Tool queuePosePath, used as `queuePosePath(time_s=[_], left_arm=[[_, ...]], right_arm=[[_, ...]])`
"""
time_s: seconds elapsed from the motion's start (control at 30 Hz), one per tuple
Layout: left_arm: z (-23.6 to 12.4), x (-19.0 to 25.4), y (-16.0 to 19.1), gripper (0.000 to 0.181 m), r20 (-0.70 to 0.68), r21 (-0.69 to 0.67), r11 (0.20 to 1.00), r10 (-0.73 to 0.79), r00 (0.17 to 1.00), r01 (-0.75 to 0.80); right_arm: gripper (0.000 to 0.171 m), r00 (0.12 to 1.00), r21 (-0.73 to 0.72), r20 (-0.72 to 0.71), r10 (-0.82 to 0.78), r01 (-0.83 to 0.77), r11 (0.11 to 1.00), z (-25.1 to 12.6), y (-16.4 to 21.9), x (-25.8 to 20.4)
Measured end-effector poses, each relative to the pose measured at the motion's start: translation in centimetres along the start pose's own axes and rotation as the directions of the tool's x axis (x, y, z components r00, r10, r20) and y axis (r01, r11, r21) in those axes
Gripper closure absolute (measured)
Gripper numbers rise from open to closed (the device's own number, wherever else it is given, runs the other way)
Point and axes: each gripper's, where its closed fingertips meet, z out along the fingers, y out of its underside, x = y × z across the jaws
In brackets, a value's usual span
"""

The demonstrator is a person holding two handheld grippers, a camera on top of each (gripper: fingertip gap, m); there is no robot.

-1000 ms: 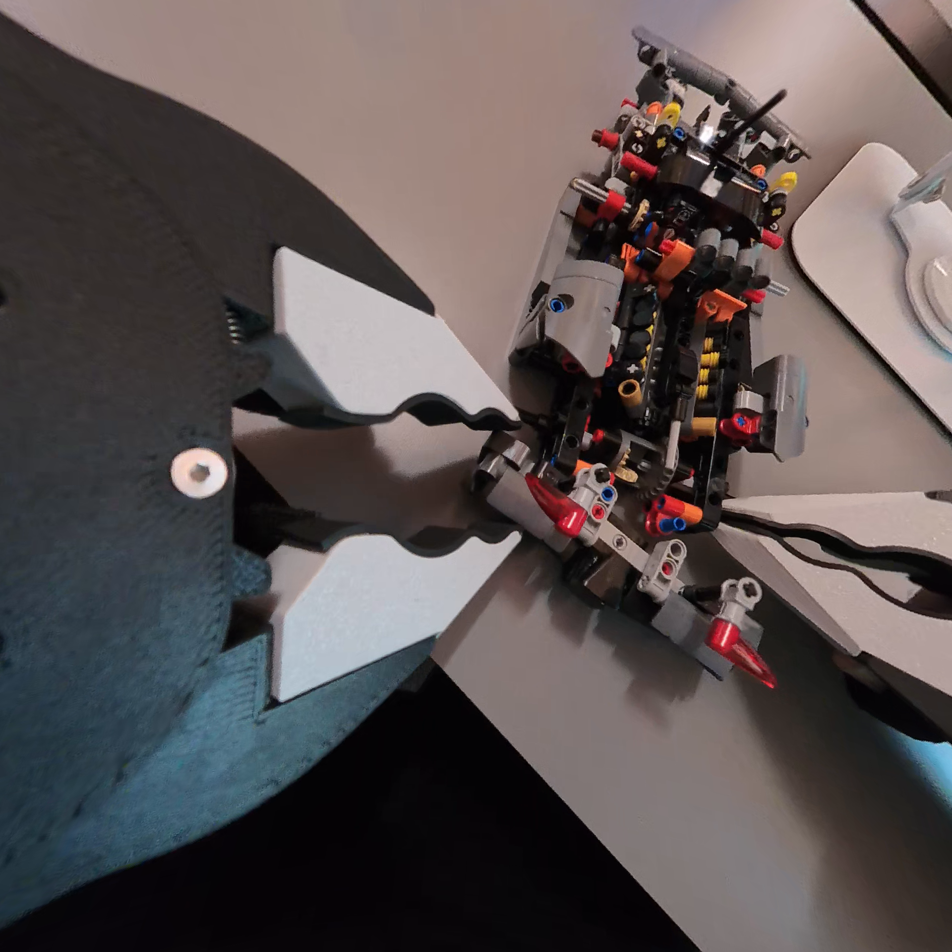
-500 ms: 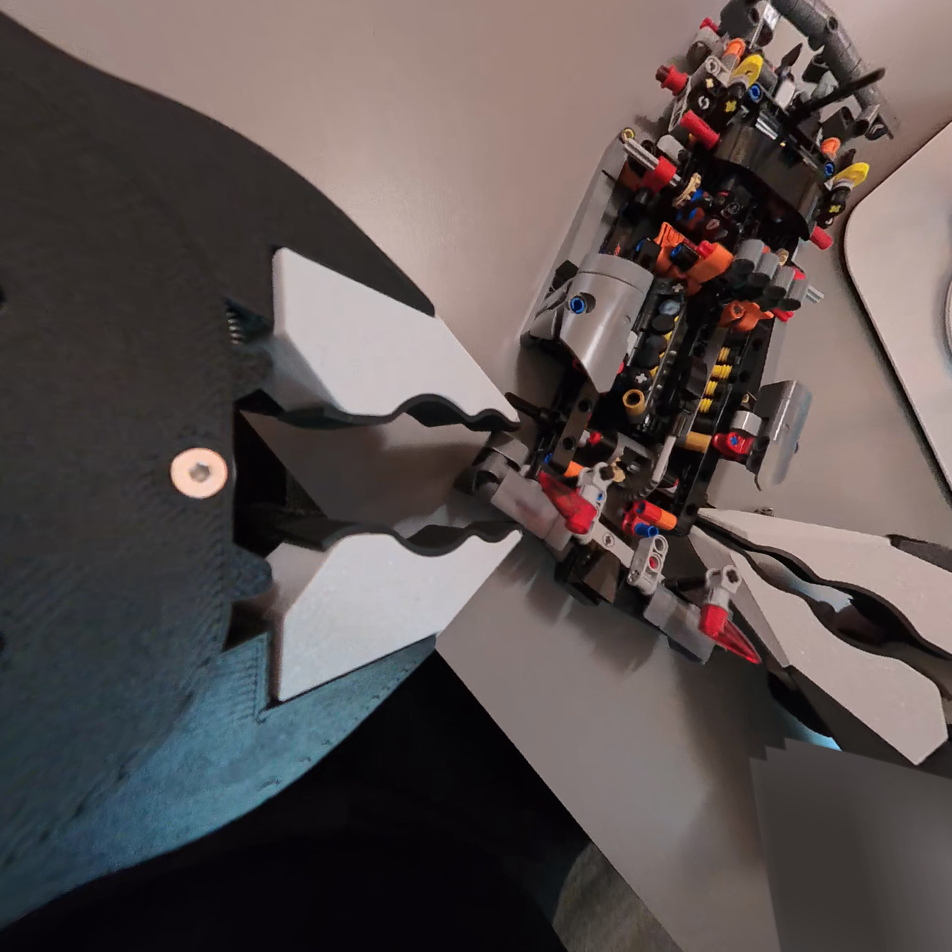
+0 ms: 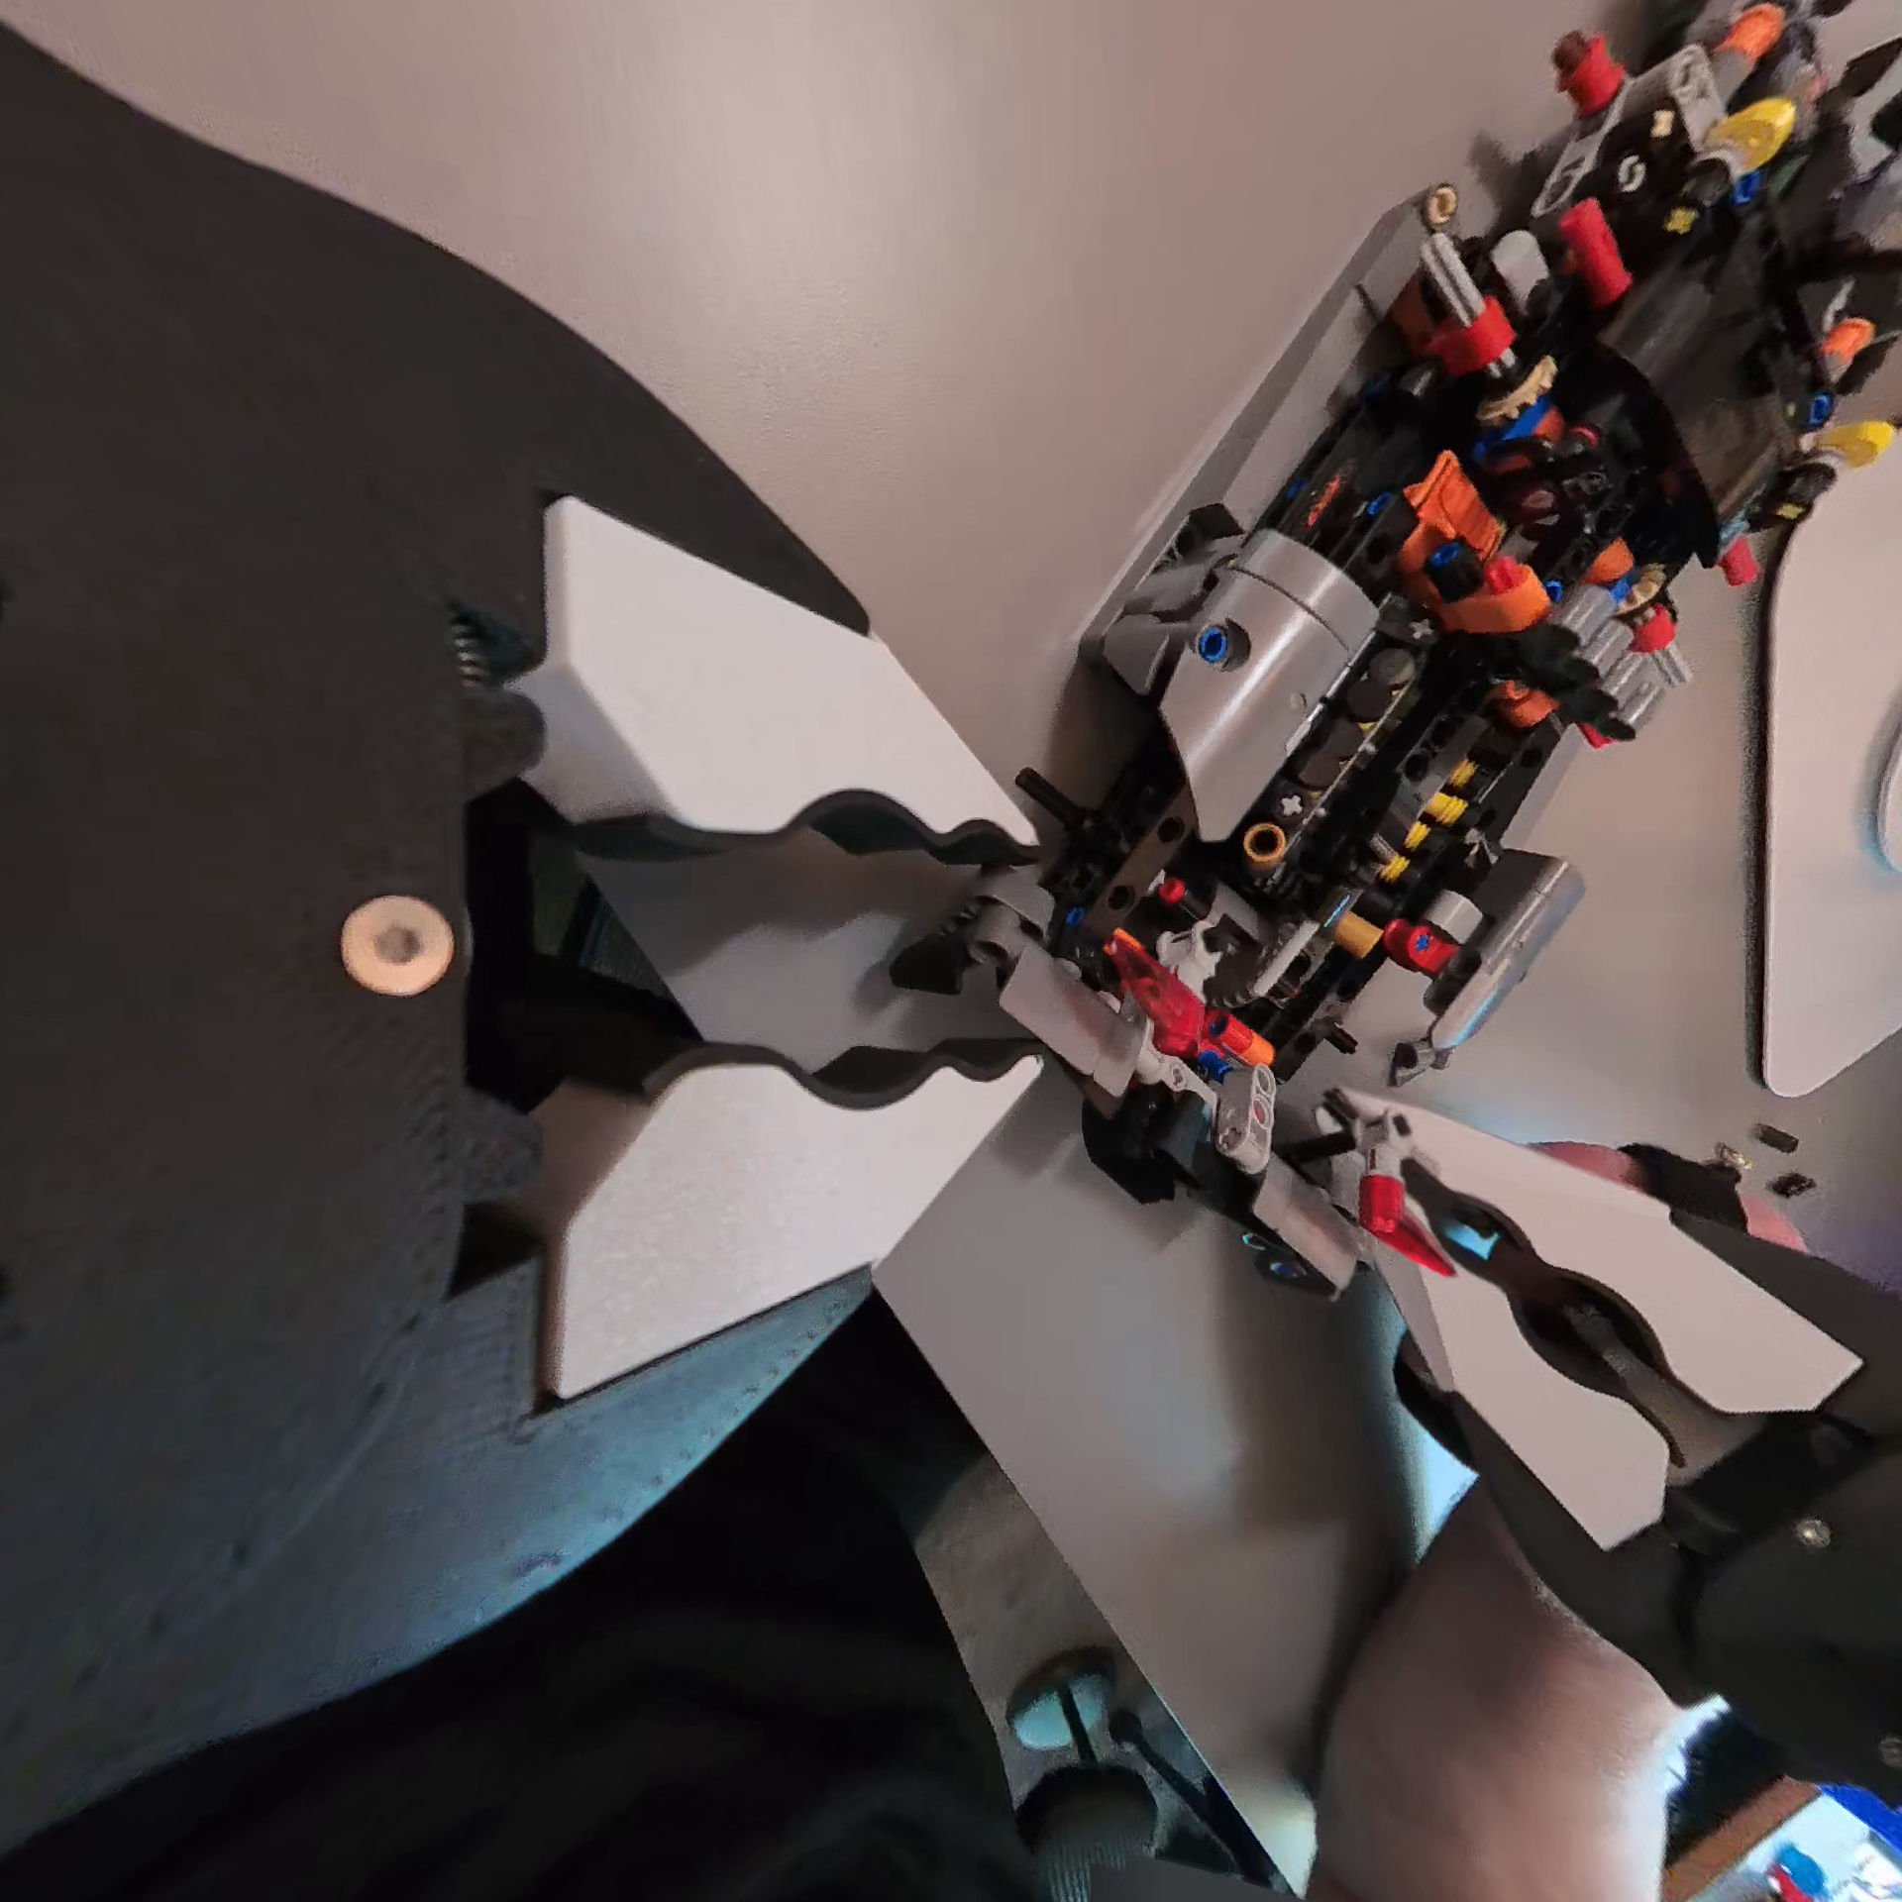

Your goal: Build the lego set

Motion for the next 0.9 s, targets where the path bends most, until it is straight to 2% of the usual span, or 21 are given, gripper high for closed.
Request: queuePosePath(time_s=[0.27,0.43,0.57,0.7,0.9], left_arm=[[-0.2,0.0,-0.4,0.150,-0.043,0.003,0.988,-0.151,0.988,0.151],[-0.2,-0.2,-0.6,0.151,-0.059,0.005,0.971,-0.237,0.970,0.237],[-0.3,-0.4,-0.9,0.151,-0.061,0.004,0.955,-0.296,0.953,0.297],[-0.4,-0.6,-1.0,0.151,-0.046,-0.004,0.943,-0.333,0.942,0.334],[-0.4,-0.7,-1.3,0.151,-0.014,0.004,0.938,-0.346,0.938,0.346]], right_arm=[[0.153,0.995,0.071,0.088,-0.053,0.047,0.996,-2.0,-0.4,-0.3],[0.144,0.989,0.041,0.109,-0.097,0.093,0.995,-1.4,0.2,-1.2],[0.139,0.989,0.017,0.063,-0.132,0.131,0.991,-0.5,0.0,-1.5],[0.140,0.996,0.000,0.015,-0.088,0.088,0.996,-0.1,-0.1,-0.9],[0.140,1.000,0.025,0.017,0.010,-0.010,1.000,-0.4,-0.6,-0.2]])
